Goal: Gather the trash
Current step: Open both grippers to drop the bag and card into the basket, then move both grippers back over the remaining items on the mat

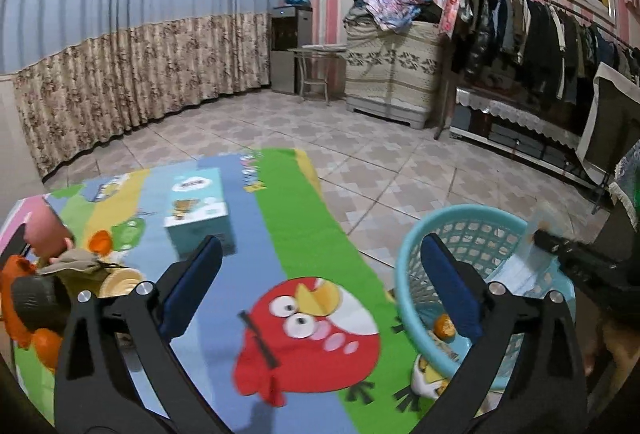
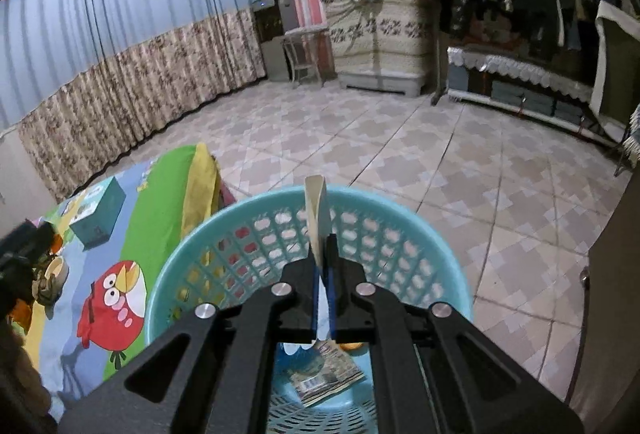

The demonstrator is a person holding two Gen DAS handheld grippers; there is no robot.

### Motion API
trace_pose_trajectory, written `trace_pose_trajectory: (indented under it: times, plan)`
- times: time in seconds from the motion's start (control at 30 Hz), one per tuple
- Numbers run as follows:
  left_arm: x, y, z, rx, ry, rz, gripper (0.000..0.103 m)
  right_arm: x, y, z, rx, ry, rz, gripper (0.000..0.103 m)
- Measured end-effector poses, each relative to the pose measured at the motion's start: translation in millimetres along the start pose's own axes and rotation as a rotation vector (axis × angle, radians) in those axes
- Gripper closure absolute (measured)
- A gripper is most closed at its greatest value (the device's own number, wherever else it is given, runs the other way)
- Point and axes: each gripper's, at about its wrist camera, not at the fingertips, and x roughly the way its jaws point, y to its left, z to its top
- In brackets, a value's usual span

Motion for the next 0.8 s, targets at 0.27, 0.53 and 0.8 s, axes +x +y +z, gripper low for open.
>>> trace_pose_trajectory:
  times: [0.27, 0.53, 0.8]
  plan:
    - [-34, 29, 0, -0.011, -0.027, 0.058, 0.006, 5, 4, -3, -0.001, 0.016, -0.047, 0.028]
    - [-71, 74, -11, -0.041, -0.06, 0.126, 0.006, -23, 17, 3, -0.028, -0.061, -0.066, 0.011]
    - [-95, 133, -41, -0.118, -0.038, 0.207, 0.006, -49, 69, -7, -0.088, -0.097, 0.0, 0.01]
